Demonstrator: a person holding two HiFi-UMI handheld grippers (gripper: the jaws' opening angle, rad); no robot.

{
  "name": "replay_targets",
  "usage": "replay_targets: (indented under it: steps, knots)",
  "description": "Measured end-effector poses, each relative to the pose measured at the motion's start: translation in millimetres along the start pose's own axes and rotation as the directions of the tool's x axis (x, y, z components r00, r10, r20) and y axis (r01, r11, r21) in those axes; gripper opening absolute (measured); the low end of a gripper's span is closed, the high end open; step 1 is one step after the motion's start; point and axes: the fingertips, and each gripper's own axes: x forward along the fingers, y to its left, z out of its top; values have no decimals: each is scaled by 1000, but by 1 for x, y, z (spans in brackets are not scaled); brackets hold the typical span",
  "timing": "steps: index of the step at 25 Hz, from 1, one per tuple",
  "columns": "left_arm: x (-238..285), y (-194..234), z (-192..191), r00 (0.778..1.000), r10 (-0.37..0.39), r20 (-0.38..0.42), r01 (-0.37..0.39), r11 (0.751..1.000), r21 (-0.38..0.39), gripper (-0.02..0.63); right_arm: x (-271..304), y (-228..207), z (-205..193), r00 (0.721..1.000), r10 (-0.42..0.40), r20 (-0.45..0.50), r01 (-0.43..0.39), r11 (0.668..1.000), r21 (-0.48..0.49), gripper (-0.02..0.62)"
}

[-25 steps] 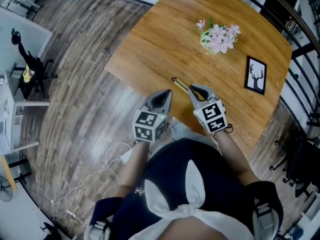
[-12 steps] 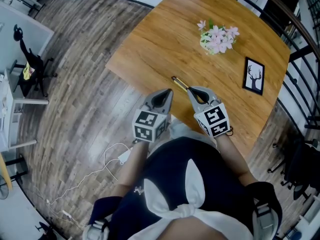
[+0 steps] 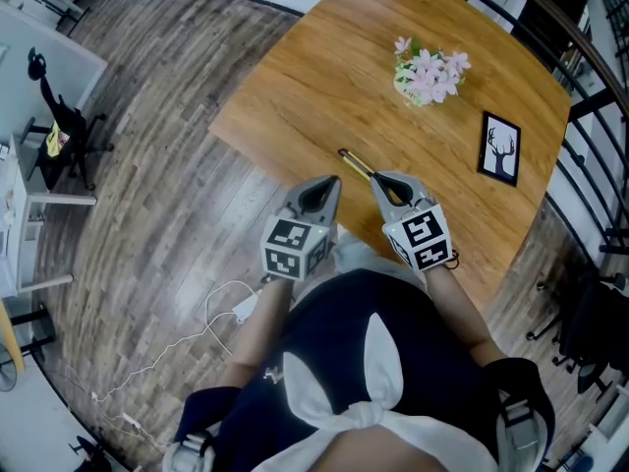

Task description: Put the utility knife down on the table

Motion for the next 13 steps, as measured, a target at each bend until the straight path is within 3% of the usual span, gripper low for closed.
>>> replay_targets:
  steps: [13]
  knots:
    - [6,1,0,1000,7,-7,-7,1000,6,18,1,-7,-3,1000,-5,-14,5,1000,1,-3]
